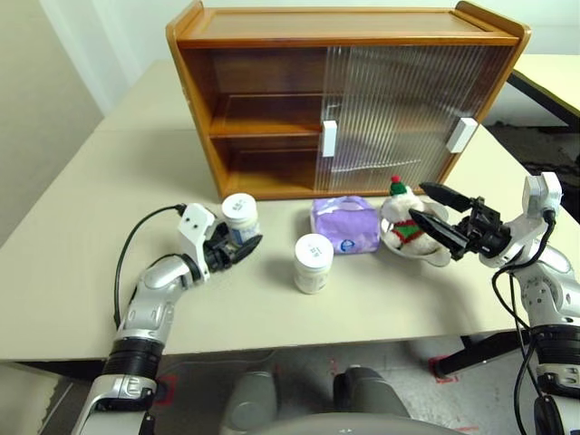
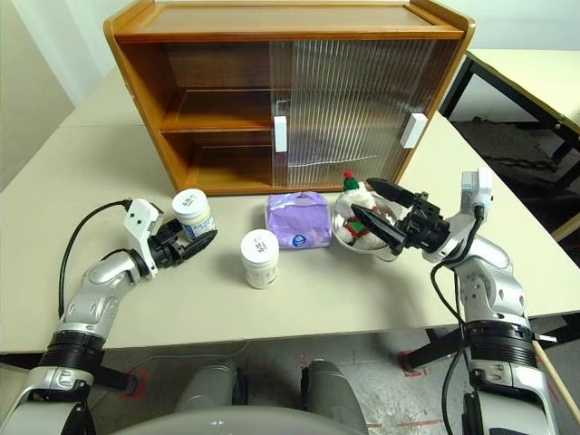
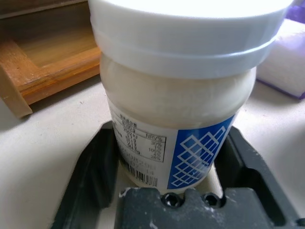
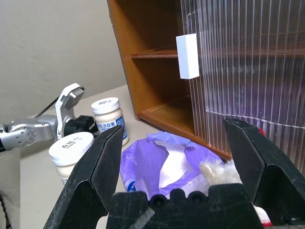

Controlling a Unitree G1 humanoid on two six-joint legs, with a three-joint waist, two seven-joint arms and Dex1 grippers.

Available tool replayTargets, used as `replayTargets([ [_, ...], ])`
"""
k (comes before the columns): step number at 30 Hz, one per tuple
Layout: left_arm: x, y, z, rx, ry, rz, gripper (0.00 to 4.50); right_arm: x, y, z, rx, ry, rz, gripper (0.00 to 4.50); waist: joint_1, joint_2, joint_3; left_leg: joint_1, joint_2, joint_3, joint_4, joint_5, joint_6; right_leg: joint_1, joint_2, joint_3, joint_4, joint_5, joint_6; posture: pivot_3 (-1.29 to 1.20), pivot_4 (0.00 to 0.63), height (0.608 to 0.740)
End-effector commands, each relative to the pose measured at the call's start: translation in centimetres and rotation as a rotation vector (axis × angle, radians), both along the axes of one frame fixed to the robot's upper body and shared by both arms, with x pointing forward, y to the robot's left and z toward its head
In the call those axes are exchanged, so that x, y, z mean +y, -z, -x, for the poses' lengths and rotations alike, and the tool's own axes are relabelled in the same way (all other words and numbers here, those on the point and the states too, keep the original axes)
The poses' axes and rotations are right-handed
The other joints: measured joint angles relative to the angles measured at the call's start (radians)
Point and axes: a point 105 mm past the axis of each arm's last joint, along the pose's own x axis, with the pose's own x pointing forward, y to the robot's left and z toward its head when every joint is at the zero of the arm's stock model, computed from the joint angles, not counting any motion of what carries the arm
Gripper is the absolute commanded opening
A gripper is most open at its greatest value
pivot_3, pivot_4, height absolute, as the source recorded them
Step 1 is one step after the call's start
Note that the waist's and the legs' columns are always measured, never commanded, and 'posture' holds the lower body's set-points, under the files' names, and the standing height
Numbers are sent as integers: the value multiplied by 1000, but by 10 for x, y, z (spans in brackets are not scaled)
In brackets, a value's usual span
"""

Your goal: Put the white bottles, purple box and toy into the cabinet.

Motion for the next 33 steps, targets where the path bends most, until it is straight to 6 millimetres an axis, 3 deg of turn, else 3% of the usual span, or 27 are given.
replayTargets([
  [1,-2,10,3,40,2,-10,3081,5,-4,-1,-12,-16,12,4500,0,0,0,0,0,0,0,0,0,0,0,0,0,0,0,155,0,740],
  [5,-2,3,2,5,-1,-4,3081,9,-3,-1,-9,-21,8,4500,0,0,0,0,0,0,0,0,0,0,0,0,0,0,0,159,0,740],
  [15,-5,-44,-24,-128,-46,33,3081,13,-4,-1,-9,-23,-2,4500,3,-5,3,-2,0,-1,0,0,0,-2,0,-1,0,0,0,160,0,740],
  [33,-50,-52,-95,-93,-149,24,3081,21,-12,5,-46,-21,-24,4500,4,-6,4,-11,-3,-6,2,3,4,-5,1,-2,-2,3,0,125,4,740],
])
